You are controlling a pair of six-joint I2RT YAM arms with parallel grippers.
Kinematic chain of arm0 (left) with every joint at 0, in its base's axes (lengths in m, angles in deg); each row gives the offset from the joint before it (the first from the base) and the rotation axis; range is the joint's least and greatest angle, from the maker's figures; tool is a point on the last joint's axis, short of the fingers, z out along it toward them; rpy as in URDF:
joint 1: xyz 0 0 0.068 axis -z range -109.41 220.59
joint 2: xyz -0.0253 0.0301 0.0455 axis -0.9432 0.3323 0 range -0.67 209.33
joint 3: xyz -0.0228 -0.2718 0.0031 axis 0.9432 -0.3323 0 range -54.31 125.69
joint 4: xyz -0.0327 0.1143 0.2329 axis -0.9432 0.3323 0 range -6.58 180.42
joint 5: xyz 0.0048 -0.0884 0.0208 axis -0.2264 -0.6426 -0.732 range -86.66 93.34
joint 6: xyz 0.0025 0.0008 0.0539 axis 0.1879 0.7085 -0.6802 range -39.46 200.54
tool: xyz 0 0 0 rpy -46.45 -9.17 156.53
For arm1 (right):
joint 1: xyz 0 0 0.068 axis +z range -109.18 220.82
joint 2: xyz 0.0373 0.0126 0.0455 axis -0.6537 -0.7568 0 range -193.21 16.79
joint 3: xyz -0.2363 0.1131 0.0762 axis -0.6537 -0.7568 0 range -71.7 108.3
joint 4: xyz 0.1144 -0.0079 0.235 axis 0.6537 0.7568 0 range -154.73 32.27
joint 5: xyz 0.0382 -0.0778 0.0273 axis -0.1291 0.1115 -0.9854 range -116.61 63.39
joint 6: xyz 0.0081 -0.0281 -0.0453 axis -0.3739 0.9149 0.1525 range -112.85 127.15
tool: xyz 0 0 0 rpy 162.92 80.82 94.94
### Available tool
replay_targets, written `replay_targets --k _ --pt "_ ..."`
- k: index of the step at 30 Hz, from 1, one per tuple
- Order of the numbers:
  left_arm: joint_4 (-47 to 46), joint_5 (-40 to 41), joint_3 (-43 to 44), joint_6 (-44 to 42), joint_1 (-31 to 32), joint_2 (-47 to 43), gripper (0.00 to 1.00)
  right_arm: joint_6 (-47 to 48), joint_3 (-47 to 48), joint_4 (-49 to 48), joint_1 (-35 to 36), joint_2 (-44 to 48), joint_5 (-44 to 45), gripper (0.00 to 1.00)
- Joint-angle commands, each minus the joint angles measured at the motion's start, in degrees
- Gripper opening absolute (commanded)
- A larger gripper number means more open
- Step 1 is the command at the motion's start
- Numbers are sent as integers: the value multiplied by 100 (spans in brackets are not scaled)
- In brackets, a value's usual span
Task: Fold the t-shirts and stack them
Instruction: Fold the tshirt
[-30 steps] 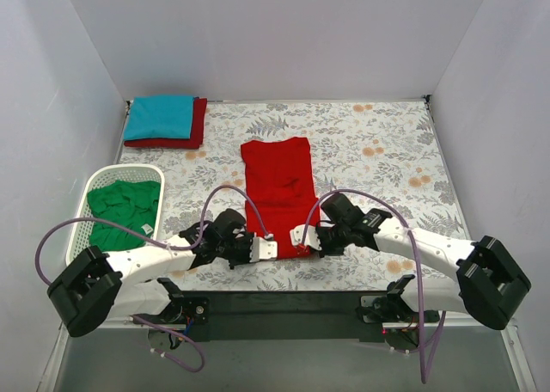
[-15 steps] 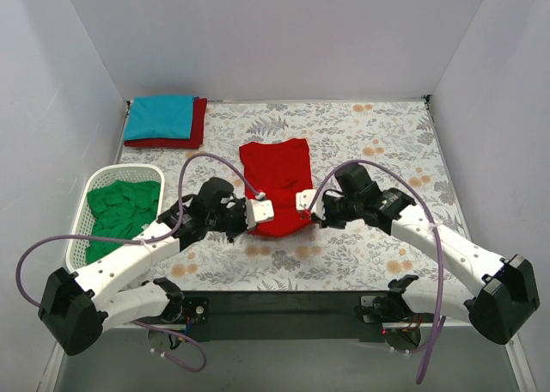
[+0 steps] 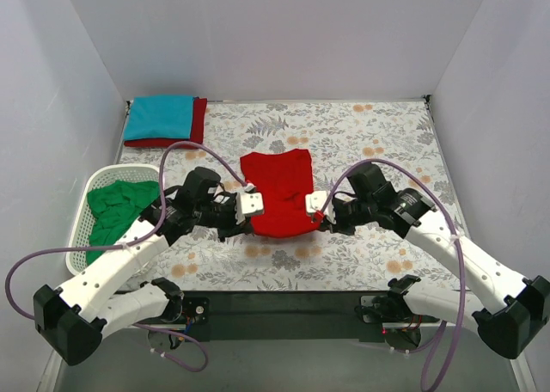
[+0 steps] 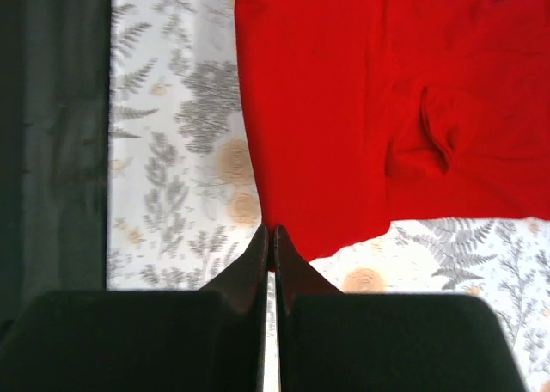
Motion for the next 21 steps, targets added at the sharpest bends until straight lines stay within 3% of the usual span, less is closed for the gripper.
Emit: replay_targets --k 1,6,10,16,21 --pt "948 -951 289 -75 10 -293 0 -225 138 672 191 460 -652 1" --pt "1425 -1244 535 381 19 -399 0 -666 383 937 411 462 -838 1" --pt "1312 -1095 851 725 -86 -58 0 -456 761 963 350 93 -758 1" --pt "1373 -1604 1491 -205 -1254 953 0 370 1595 1270 -554 -961 -1364 1" --pt "1408 -2096 2318 -927 -2178 2543 0 1047 2237 1420 -1293 -2198 -1637 1"
